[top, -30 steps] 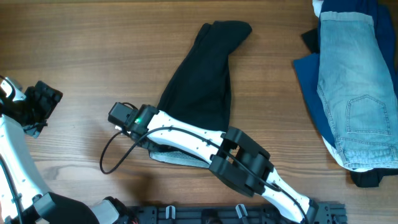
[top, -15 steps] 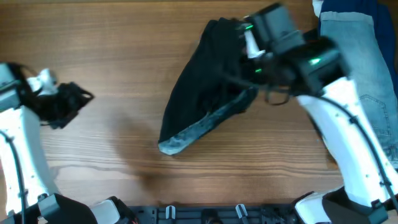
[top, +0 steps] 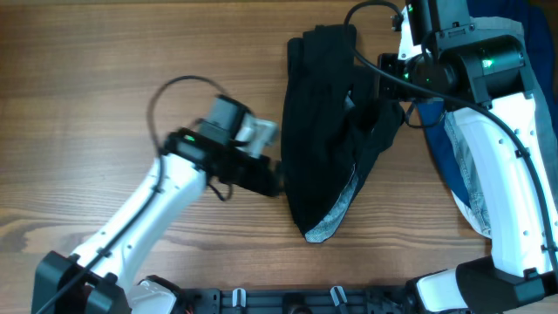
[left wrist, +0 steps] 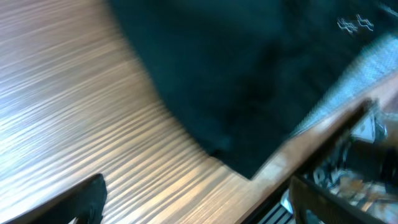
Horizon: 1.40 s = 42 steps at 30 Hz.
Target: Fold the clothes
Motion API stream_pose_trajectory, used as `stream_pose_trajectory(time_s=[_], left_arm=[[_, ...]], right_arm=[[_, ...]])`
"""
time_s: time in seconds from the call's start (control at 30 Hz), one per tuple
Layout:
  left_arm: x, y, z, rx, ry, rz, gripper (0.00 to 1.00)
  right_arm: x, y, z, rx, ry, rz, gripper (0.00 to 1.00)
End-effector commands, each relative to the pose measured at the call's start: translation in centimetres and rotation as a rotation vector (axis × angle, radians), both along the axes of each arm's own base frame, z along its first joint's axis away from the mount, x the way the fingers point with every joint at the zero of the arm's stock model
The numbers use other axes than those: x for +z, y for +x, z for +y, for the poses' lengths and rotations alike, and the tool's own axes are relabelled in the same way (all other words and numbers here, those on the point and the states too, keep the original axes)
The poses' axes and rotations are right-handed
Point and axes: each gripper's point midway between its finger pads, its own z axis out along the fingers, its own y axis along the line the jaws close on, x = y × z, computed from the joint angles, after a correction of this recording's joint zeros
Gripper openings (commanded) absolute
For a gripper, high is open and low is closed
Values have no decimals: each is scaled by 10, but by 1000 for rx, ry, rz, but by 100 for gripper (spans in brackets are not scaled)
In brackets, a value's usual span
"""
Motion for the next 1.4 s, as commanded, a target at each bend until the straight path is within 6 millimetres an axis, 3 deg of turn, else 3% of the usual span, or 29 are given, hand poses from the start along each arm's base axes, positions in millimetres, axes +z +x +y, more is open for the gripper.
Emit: stream_pose_trajectory(time_s=[0.0,0.23,0.43,0.63,0.67,0.77,0.8,0.83,0.93,0.97,1.07,1.1,1.23,1.37], left_arm=[[-7,-32,-46,-280,19,-110,100],[-52,-85,-95,-551,97,-111,100],[-86,-98,-99,-626,224,-130,100],[-96,-85,-95,-521,363,-218,95],[-96,-84,-95,-518,364,-223,91],[-98,-84,-95,-514,369,-220,64],[-98,-84,-95,-508,369,-217,45],[-98,-83,-94,-496,371,-215,32],[-97,-84,-95,-496,369,-216,10],[-97,-84,-96,-497,369,-215,5],[-96,-86,-96,-501,373,-212,4],[-94,-82,-94,-467,388,-213,4],[-64,-14,-51,-13,509,-254,4],[-21,49,24,372,461,-210,4]], right_arm=[[-2,3,3,10,12,2,4],[-2,3,3,10,13,0,4],[-1,4,3,15,11,-6,4],[1,7,4,28,8,-21,4],[1,8,4,31,6,-24,4],[1,8,4,33,6,-26,4],[1,8,4,33,6,-27,4],[1,8,4,33,6,-28,4],[2,8,4,33,6,-29,4],[2,9,4,33,6,-30,4],[2,10,4,33,8,-36,4],[3,11,5,33,9,-40,4],[9,21,3,22,22,-85,4],[14,35,-31,-60,39,-115,4]])
